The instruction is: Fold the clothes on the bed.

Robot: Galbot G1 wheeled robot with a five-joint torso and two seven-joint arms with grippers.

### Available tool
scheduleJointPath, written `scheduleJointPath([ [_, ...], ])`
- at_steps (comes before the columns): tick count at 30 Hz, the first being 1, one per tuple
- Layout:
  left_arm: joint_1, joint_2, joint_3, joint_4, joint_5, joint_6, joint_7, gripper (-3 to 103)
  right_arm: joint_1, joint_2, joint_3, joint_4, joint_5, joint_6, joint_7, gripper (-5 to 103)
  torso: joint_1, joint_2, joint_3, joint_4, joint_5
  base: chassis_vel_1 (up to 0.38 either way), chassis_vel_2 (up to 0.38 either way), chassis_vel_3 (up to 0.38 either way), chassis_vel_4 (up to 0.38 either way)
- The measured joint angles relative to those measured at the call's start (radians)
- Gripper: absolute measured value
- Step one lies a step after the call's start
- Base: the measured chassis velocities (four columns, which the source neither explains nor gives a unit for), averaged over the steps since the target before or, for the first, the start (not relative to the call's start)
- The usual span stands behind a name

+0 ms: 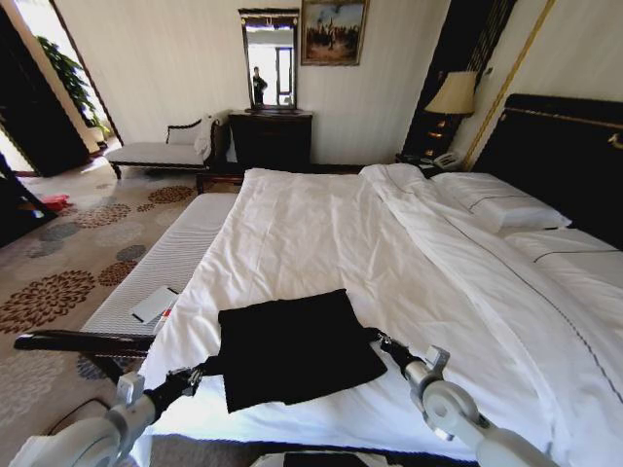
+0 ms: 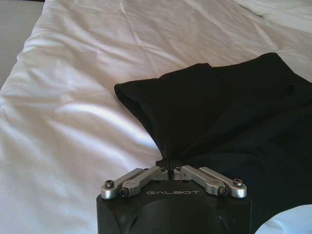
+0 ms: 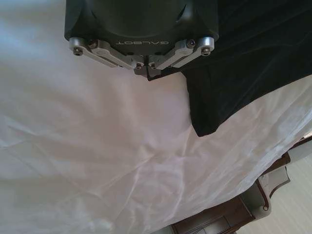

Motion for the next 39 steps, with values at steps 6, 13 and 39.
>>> scheduleJointPath([
  [6, 0.005, -0.013, 0.008, -0.026, 0.042, -0.015, 0.002, 2, 0.014, 0.000, -0.002, 0.000, -0.016, -0.001, 0.022, 5, 0.000, 0.000, 0.000, 0.0000, 0.0000, 0.000, 0.000, 0.000, 0.000],
  [13, -0.014, -0.031, -0.022, -0.083, 0.063, -0.036, 0.001, 22, 0.042, 0.007, 0.021, 0.036, -0.038, 0.021, 0.036, 27, 0.000, 0.000, 0.000, 0.0001, 0.0001, 0.000, 0.000, 0.000, 0.000],
  [39, -0.606, -0.300, 0.167, 0.388, -0.252, 0.173, 0.119, 100, 0.343, 0.094, -0.111, -0.049, 0.007, -0.029, 0.060, 100, 0.000, 0.000, 0.000, -0.0001, 0.0002, 0.000, 0.000, 0.000, 0.000],
])
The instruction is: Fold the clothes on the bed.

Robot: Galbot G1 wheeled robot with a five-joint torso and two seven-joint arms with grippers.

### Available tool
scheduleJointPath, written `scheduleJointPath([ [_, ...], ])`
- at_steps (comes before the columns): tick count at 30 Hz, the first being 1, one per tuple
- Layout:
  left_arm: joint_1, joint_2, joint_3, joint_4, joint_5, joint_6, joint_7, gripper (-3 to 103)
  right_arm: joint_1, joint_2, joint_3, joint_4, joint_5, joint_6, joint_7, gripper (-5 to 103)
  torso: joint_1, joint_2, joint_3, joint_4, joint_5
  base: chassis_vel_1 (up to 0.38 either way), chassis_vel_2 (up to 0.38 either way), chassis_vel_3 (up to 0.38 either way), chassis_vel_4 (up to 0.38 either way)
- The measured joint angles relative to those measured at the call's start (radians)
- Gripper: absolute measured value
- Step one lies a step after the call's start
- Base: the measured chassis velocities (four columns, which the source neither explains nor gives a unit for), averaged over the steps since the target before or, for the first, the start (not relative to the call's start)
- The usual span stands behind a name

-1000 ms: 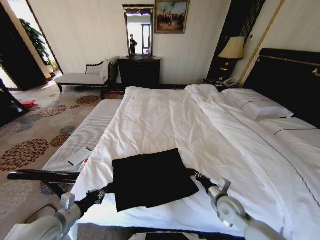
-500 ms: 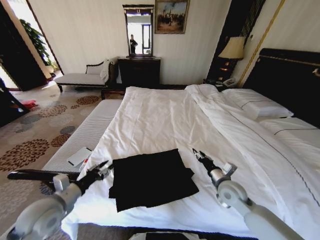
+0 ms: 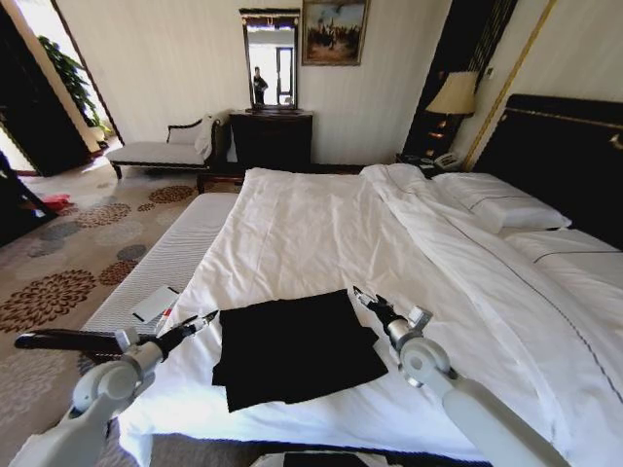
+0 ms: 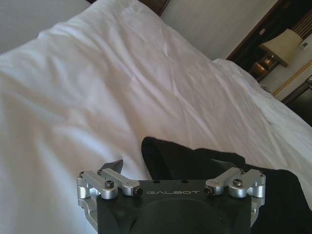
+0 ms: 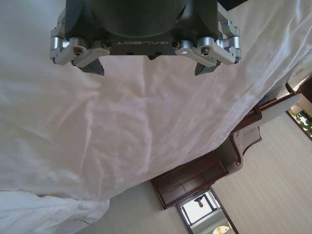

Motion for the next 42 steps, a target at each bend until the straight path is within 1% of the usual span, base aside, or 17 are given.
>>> scheduleJointPath([
  [1, 0.000, 0.000, 0.000, 0.000, 0.000, 0.000, 0.000, 100, 0.000, 0.000, 0.000, 0.000, 0.000, 0.000, 0.000, 100, 0.000, 0.000, 0.000, 0.0000, 0.0000, 0.000, 0.000, 0.000, 0.000],
  [4, -0.040, -0.045, 0.043, 0.061, 0.007, -0.014, -0.012, 100, 0.000, -0.002, 0.000, -0.006, 0.000, -0.001, 0.000, 100, 0.000, 0.000, 0.000, 0.0001, 0.0000, 0.000, 0.000, 0.000, 0.000],
  [12, -0.076, -0.101, 0.056, 0.093, -0.001, -0.032, -0.024, 100, -0.009, -0.003, 0.006, -0.014, -0.002, -0.001, 0.001, 100, 0.000, 0.000, 0.000, 0.0002, 0.0001, 0.000, 0.000, 0.000, 0.000],
  [15, -0.081, -0.104, 0.048, 0.088, -0.007, -0.036, -0.028, 100, -0.011, -0.003, 0.006, -0.015, -0.003, -0.001, 0.001, 100, 0.000, 0.000, 0.000, 0.0000, -0.0003, 0.000, 0.000, 0.000, 0.000],
  [17, -0.083, -0.096, 0.030, 0.071, -0.031, -0.037, -0.032, 100, -0.012, -0.003, 0.005, -0.017, -0.006, -0.001, 0.002, 100, 0.000, 0.000, 0.000, 0.0001, -0.0001, 0.000, 0.000, 0.000, 0.000],
  [20, -0.087, -0.090, 0.023, 0.066, -0.045, -0.037, -0.034, 100, -0.012, -0.002, 0.001, -0.021, -0.009, -0.001, 0.002, 100, 0.000, 0.000, 0.000, 0.0001, 0.0000, 0.000, 0.000, 0.000, 0.000],
  [23, -0.088, -0.091, 0.026, 0.068, -0.044, -0.037, -0.035, 100, -0.011, 0.000, -0.004, -0.022, -0.012, -0.001, 0.003, 100, 0.000, 0.000, 0.000, 0.0000, 0.0001, 0.000, 0.000, 0.000, 0.000],
  [25, -0.087, -0.096, 0.039, 0.071, -0.032, -0.037, -0.035, 100, -0.009, 0.001, -0.007, -0.022, -0.015, -0.001, 0.004, 100, 0.000, 0.000, 0.000, 0.0000, -0.0001, 0.000, 0.000, 0.000, 0.000],
  [27, -0.085, -0.103, 0.064, 0.085, 0.006, -0.050, -0.032, 100, -0.006, 0.001, -0.009, -0.021, -0.015, -0.002, 0.007, 100, 0.000, 0.000, 0.000, 0.0002, -0.0001, 0.000, 0.000, 0.000, 0.000],
  [30, -0.093, -0.113, 0.082, 0.105, 0.029, -0.066, -0.029, 100, -0.006, 0.000, -0.008, -0.021, -0.015, -0.003, 0.009, 100, 0.000, 0.000, 0.000, 0.0003, 0.0000, 0.000, 0.000, 0.000, 0.000],
  [32, -0.098, -0.117, 0.086, 0.109, 0.031, -0.069, -0.029, 100, -0.006, -0.001, -0.007, -0.021, -0.015, -0.003, 0.009, 100, 0.000, 0.000, 0.000, 0.0003, 0.0000, 0.000, 0.000, 0.000, 0.000],
  [33, -0.102, -0.121, 0.088, 0.111, 0.031, -0.070, -0.028, 102, -0.007, -0.002, -0.006, -0.021, -0.015, -0.003, 0.009, 100, 0.000, 0.000, 0.000, 0.0003, 0.0000, 0.000, 0.000, 0.000, 0.000],
  [36, -0.119, -0.135, 0.091, 0.114, 0.021, -0.072, -0.028, 92, -0.012, -0.004, -0.001, -0.022, -0.015, -0.004, 0.011, 100, 0.000, 0.000, 0.000, 0.0000, -0.0001, 0.000, 0.000, 0.000, 0.000],
  [37, -0.119, -0.135, 0.091, 0.114, 0.021, -0.072, -0.028, 92, -0.012, -0.004, -0.001, -0.022, -0.015, -0.004, 0.011, 100, 0.000, 0.000, 0.000, 0.0000, -0.0001, 0.000, 0.000, 0.000, 0.000],
  [38, -0.121, -0.138, 0.091, 0.114, 0.018, -0.073, -0.027, 86, -0.012, -0.004, 0.000, -0.022, -0.015, -0.004, 0.011, 100, 0.000, 0.000, 0.000, 0.0000, -0.0001, 0.000, 0.000, 0.000, 0.000],
  [39, -0.124, -0.142, 0.090, 0.114, 0.014, -0.074, -0.026, 86, -0.012, -0.004, 0.000, -0.022, -0.015, -0.004, 0.011, 100, 0.000, 0.000, 0.000, 0.0000, 0.0000, 0.000, 0.000, 0.000, 0.000],
  [42, -0.129, -0.152, 0.086, 0.114, 0.007, -0.081, -0.024, 70, -0.011, -0.004, -0.001, -0.023, -0.016, -0.004, 0.014, 100, 0.000, 0.000, 0.000, 0.0000, -0.0001, 0.000, 0.000, 0.000, 0.000],
])
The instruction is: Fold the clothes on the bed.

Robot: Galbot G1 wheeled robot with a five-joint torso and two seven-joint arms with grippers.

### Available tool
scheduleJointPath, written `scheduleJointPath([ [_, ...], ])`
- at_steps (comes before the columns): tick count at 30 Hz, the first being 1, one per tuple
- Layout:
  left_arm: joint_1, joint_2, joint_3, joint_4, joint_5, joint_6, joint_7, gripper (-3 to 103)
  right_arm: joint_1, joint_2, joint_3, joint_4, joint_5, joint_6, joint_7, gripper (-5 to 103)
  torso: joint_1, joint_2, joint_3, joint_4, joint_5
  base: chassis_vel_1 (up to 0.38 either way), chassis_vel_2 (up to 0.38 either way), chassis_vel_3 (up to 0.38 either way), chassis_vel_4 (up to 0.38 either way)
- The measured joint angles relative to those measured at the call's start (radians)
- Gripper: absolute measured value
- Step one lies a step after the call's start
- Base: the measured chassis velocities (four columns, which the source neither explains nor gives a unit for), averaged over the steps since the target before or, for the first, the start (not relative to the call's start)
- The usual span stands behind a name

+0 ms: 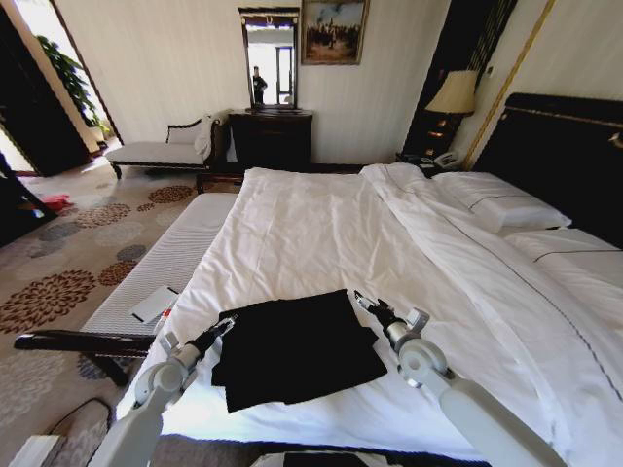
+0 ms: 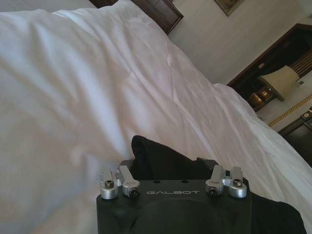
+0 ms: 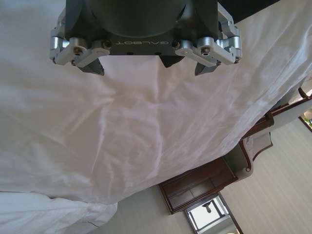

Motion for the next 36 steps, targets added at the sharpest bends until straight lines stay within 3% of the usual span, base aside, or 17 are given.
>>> scheduleJointPath([
  [3, 0.001, -0.005, -0.002, 0.000, 0.000, -0.004, 0.002, 64, 0.001, 0.000, -0.001, 0.000, -0.001, 0.000, 0.001, 100, 0.000, 0.000, 0.000, 0.0001, -0.0001, 0.000, 0.000, 0.000, 0.000],
  [10, 0.017, -0.009, -0.022, -0.016, 0.001, -0.018, 0.010, 32, 0.004, 0.005, -0.004, -0.004, -0.007, -0.001, 0.002, 100, 0.000, 0.000, 0.000, 0.0001, 0.0000, 0.000, 0.000, 0.000, 0.000],
  [12, 0.018, -0.009, -0.023, -0.017, 0.001, -0.020, 0.011, 32, 0.007, 0.006, -0.004, -0.007, -0.007, -0.001, 0.002, 100, 0.000, 0.000, 0.000, 0.0001, -0.0001, 0.000, 0.000, 0.000, 0.000],
  [18, 0.018, -0.013, -0.025, -0.014, 0.008, -0.029, 0.010, 5, 0.043, 0.019, -0.022, -0.038, -0.002, -0.003, 0.002, 100, 0.000, 0.000, 0.000, 0.0000, 0.0000, 0.000, 0.000, 0.000, 0.000],
  [28, -0.021, -0.012, -0.039, -0.002, -0.007, -0.030, -0.008, 1, 0.140, 0.033, -0.075, -0.114, 0.123, -0.074, -0.005, 100, 0.000, 0.000, 0.000, 0.0000, -0.0002, 0.000, 0.000, 0.000, 0.000],
  [36, -0.048, 0.008, -0.044, 0.006, -0.022, -0.030, -0.014, 1, 0.233, 0.080, -0.129, -0.283, 0.123, -0.122, -0.067, 100, 0.000, 0.000, 0.000, 0.0000, -0.0001, 0.000, 0.000, 0.000, 0.000],
])
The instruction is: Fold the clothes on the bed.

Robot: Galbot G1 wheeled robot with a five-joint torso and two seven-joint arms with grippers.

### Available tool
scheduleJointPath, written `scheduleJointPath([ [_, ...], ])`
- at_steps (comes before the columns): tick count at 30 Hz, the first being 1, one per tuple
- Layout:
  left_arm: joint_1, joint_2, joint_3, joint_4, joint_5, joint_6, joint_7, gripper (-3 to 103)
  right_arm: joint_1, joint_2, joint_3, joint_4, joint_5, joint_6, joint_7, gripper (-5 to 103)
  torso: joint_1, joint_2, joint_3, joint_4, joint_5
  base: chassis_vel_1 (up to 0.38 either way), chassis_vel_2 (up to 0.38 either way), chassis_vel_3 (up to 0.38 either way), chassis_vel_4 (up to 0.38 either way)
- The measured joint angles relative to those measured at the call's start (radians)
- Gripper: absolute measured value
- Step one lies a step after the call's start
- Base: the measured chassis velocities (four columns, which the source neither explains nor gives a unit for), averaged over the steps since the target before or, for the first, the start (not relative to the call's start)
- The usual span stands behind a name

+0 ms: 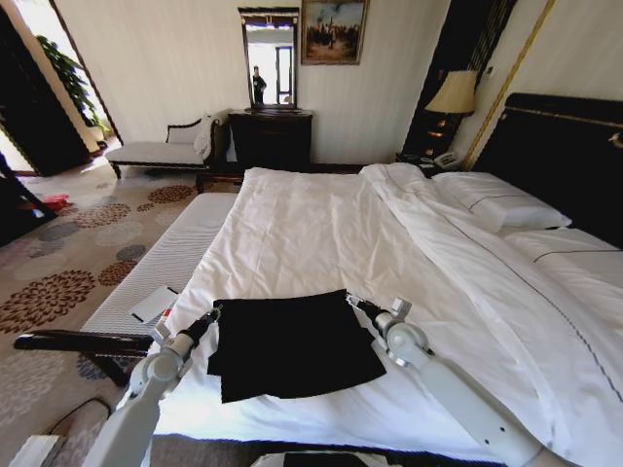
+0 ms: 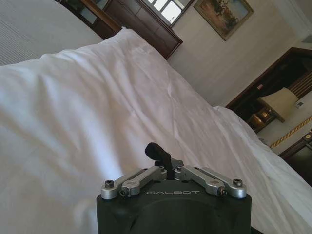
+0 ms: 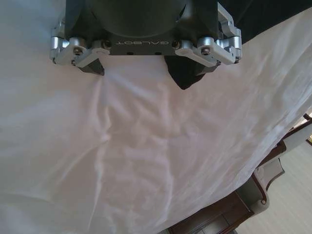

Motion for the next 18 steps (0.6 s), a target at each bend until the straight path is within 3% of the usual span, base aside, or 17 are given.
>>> scheduleJointPath([
  [7, 0.001, 0.006, 0.000, -0.005, 0.000, 0.000, -0.002, 1, 0.042, 0.034, -0.008, -0.081, 0.014, 0.000, -0.040, 100, 0.000, 0.000, 0.000, 0.0001, 0.0000, 0.000, 0.000, 0.000, 0.000],
  [13, 0.005, 0.011, -0.002, -0.006, 0.005, -0.002, -0.003, 1, 0.036, 0.040, -0.006, -0.055, 0.073, 0.015, -0.115, 100, 0.000, 0.000, 0.000, 0.0001, 0.0001, 0.000, 0.000, 0.000, 0.000],
  [18, 0.004, 0.011, 0.000, -0.005, 0.009, -0.002, -0.003, 1, 0.037, 0.042, -0.005, -0.053, 0.058, 0.045, -0.148, 99, 0.000, 0.000, 0.000, 0.0002, 0.0001, 0.000, 0.000, 0.000, 0.000],
])
